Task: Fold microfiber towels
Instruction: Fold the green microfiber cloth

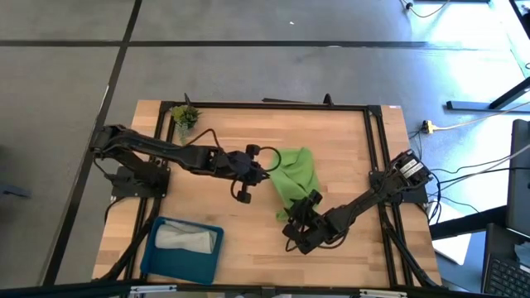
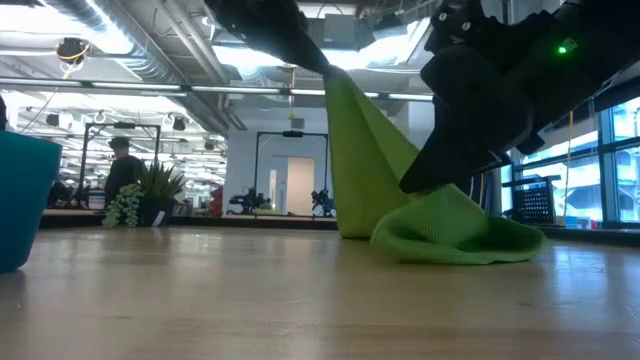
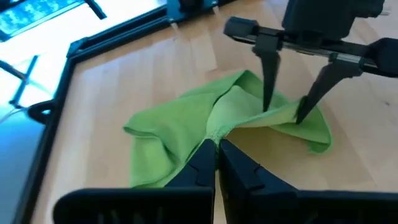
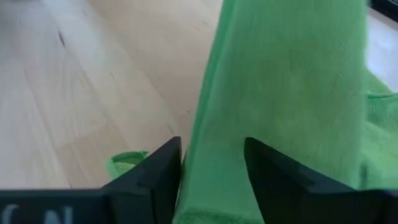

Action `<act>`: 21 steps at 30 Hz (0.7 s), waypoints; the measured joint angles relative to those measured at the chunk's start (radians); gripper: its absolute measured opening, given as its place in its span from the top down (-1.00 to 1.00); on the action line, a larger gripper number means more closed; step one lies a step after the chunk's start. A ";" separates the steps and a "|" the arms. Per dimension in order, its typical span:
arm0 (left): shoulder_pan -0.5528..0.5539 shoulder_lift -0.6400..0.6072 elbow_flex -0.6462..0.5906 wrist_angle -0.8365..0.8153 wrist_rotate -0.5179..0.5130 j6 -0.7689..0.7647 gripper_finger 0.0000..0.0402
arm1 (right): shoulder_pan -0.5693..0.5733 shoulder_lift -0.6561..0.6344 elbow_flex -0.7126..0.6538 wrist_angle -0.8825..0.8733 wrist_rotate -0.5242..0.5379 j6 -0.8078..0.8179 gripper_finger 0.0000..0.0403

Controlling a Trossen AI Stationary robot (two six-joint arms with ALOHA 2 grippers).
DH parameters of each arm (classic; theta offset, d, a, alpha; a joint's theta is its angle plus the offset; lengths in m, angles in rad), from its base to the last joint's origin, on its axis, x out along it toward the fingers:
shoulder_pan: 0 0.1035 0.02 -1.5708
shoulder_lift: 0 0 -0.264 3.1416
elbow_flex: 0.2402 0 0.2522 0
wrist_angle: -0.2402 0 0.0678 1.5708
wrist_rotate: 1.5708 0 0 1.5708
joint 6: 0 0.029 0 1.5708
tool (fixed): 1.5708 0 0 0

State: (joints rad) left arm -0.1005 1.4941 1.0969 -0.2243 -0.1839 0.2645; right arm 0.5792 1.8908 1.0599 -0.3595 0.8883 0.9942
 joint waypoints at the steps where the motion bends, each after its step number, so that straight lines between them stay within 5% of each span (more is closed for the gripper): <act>1: 0.000 -0.012 0.000 -0.008 -0.011 0.000 1.00 | 0.001 0.000 0.000 0.000 0.000 0.004 0.13; 21: -0.006 -0.129 0.001 -0.135 -0.072 -0.051 1.00 | 0.007 0.000 0.000 0.081 -0.050 0.023 0.65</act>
State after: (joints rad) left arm -0.1062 1.3647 1.0977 -0.3595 -0.2564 0.2132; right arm 0.5865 1.8904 1.0603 -0.2785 0.8379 1.0175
